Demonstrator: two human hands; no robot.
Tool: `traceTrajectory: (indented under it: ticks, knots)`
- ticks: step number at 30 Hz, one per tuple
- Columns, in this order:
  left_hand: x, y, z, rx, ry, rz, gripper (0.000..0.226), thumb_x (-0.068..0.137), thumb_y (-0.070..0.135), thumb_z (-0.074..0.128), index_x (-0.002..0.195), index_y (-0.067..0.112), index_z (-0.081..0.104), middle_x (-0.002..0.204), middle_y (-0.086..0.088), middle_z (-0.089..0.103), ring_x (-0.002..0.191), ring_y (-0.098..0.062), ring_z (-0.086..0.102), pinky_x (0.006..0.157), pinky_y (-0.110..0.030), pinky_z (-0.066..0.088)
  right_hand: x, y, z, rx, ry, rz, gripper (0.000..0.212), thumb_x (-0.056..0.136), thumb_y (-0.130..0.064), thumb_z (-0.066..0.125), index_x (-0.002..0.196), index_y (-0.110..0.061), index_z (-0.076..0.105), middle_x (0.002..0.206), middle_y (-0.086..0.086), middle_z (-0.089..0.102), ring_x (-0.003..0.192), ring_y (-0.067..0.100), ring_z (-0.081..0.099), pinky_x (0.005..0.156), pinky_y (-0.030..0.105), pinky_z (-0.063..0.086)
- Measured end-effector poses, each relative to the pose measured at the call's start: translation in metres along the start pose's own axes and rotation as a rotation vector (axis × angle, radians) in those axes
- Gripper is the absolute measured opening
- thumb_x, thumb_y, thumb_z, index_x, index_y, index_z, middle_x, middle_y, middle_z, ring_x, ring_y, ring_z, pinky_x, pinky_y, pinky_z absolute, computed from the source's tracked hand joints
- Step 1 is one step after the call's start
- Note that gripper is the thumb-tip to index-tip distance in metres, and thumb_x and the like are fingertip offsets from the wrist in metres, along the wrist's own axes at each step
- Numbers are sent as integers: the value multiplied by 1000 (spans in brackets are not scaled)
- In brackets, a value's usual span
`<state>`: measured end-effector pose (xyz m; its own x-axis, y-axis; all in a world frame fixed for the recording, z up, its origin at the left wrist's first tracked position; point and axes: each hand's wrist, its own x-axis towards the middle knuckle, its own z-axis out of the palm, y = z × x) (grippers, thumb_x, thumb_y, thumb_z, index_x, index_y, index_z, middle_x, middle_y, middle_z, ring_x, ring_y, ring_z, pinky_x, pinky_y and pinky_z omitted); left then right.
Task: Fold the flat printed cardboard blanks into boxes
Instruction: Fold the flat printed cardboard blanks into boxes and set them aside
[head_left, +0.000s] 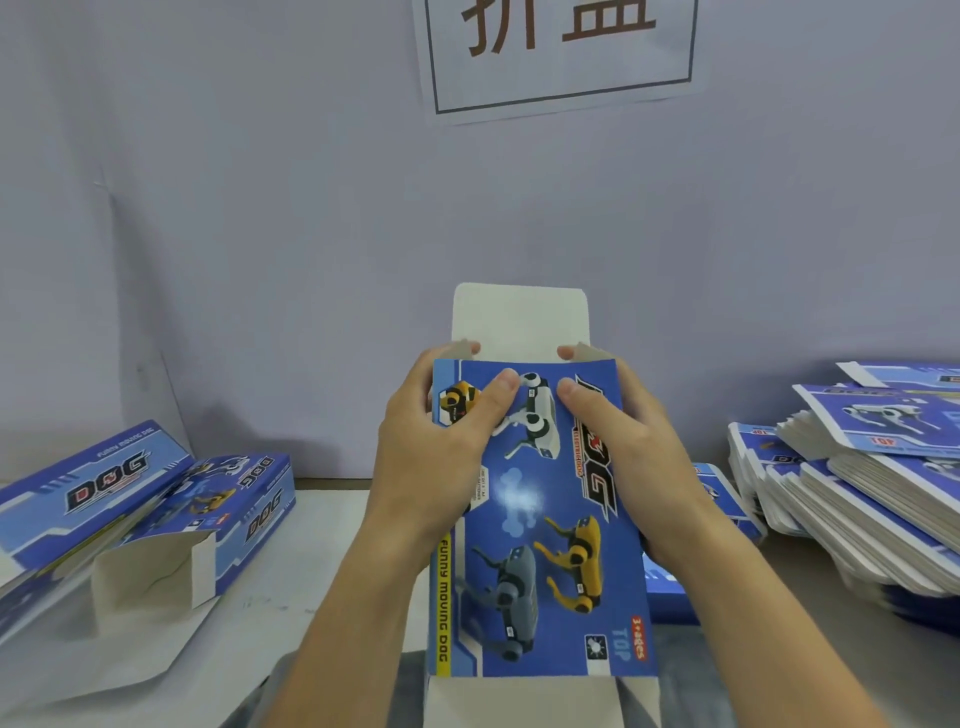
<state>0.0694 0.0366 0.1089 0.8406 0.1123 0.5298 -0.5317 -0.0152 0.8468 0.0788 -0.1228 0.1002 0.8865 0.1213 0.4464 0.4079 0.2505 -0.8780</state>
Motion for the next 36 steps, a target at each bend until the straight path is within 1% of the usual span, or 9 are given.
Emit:
traceTrajectory:
  ticks: [4,8,15,17,21,23,26,32,36]
  knots:
    - [-2,1,-1,35,-25,-37,36,82,44,74,98,16,57,86,-4,76,76,-22,77,60,-33,62,-3,0,0,44,-32,20,8,99,-27,57,103,-28,64,93,9,77,77,25,75,58,30,59]
    - [-1,9,0,-4,-16,-97,61,84,64,55,109,8,56,95,-11,74,84,-26,76,73,-40,64,-3,-5,-3,71,-89,75,40,89,-53,60,120,-28,60,106,8,74,90,24,74,70,35,60]
    - [-4,16,5,-11,75,-61,60,100,53,44,105,-6,52,100,-34,59,83,-41,61,89,-66,50,0,-6,3,29,-19,7,28,92,-49,60,79,-24,56,78,8,71,65,24,70,56,34,58]
    - [-2,14,4,3,68,-70,56,99,54,46,105,-1,53,96,-26,63,87,-42,67,82,-57,58,-1,-6,3,49,-32,3,31,88,-54,62,91,-23,59,84,9,74,72,26,72,61,37,60]
    - [2,3,-3,-38,26,-122,29,99,54,49,113,29,52,67,15,70,67,-5,73,52,-21,54,1,-5,2,3,-52,-11,35,83,-55,67,115,-45,57,100,4,77,88,27,75,77,46,61]
    - [5,1,-5,-74,4,-137,29,101,50,47,125,35,49,79,14,75,75,-9,75,53,-21,56,1,-5,2,-18,-69,-13,40,83,-54,66,121,-54,53,109,2,75,94,27,75,85,49,59]
    - [8,-3,-6,-35,-13,-80,21,104,42,44,119,39,59,91,8,75,85,-9,75,61,-23,58,-1,-8,1,-6,-110,19,36,86,-51,67,119,-49,55,105,3,76,90,27,75,74,41,61]
    - [8,-8,-6,-47,6,-63,10,104,44,44,109,37,49,79,5,73,77,-15,75,56,-24,58,-1,-5,0,-50,-45,-3,32,87,-48,63,114,-50,45,104,6,75,87,34,75,82,53,60]
    - [7,-6,-6,-85,35,-90,11,103,46,46,112,41,44,73,5,73,72,-14,75,54,-23,57,-1,-4,2,-25,-56,4,54,78,-50,64,124,-49,36,101,2,77,86,27,76,72,41,61]
